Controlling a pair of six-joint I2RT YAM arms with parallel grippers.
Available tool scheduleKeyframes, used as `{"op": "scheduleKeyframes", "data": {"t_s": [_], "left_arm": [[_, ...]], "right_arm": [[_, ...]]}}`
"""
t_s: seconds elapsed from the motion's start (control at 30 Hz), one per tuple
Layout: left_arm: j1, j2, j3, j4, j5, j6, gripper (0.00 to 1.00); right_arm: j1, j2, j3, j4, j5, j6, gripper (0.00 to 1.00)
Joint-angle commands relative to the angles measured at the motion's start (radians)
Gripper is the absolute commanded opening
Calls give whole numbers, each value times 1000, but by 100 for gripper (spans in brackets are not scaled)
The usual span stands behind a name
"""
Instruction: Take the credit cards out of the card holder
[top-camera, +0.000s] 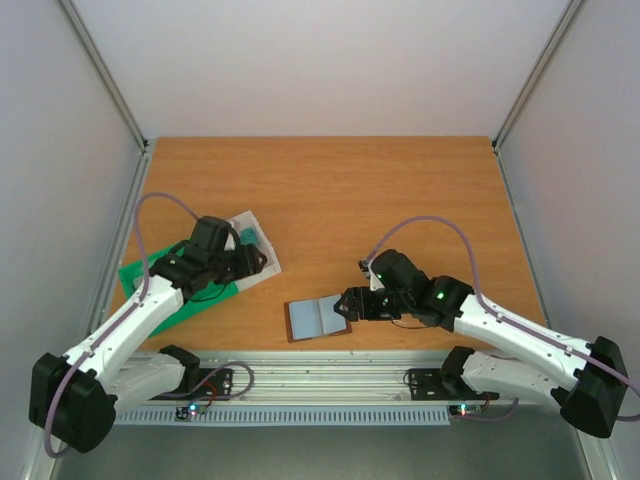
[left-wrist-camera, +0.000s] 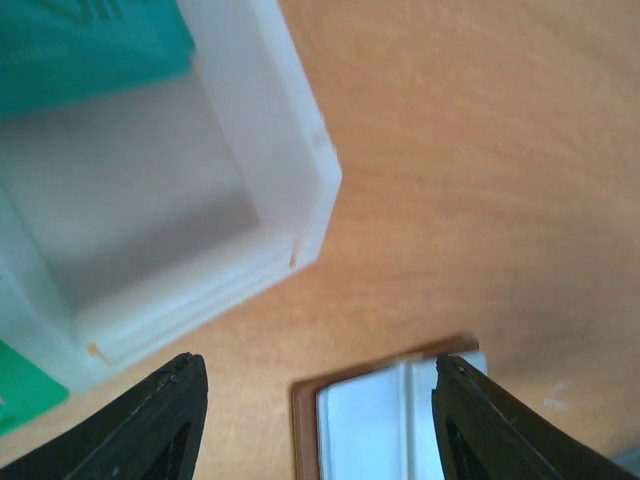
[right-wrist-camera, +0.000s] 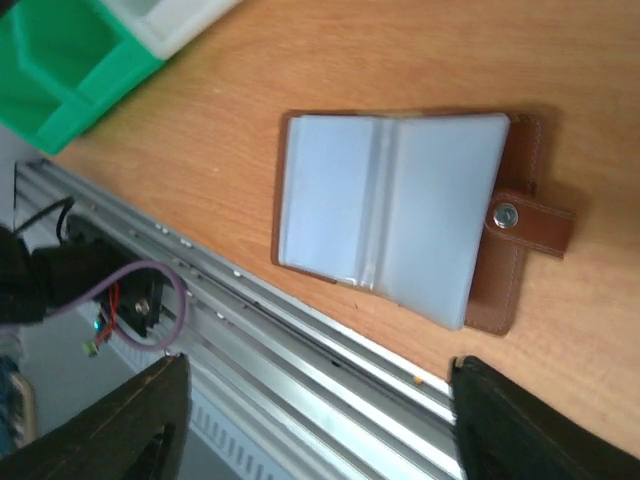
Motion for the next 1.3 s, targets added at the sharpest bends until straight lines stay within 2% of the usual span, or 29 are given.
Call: {"op": "scheduleKeyframes", "data": {"t_s": [0.0, 0.13, 0.27, 0.57, 0.8, 1.0, 1.27], "left_arm": [[-36, -61, -76, 67, 131, -21, 62], [-111, -71, -128, 100, 129, -40, 62], [-185, -59, -166, 135, 121, -91, 59], [-274, -45, -323, 368, 116, -248, 53], [-320, 19, -350, 460, 113, -300, 52], [-334, 51, -367, 496, 104, -323, 50], [-338, 102, -393, 561, 110, -356, 44]], "right_arm": [[1, 60, -5, 9, 42, -41, 62], [1, 143, -26, 64, 38, -44, 46], [1, 229, -20, 93, 66, -45, 44], [1, 351, -57, 188, 79, -44, 29], [0, 405, -118, 258, 68, -13, 17], [4, 417, -181, 311, 66, 25, 10], [7, 423, -206, 350, 50, 44, 7]]}}
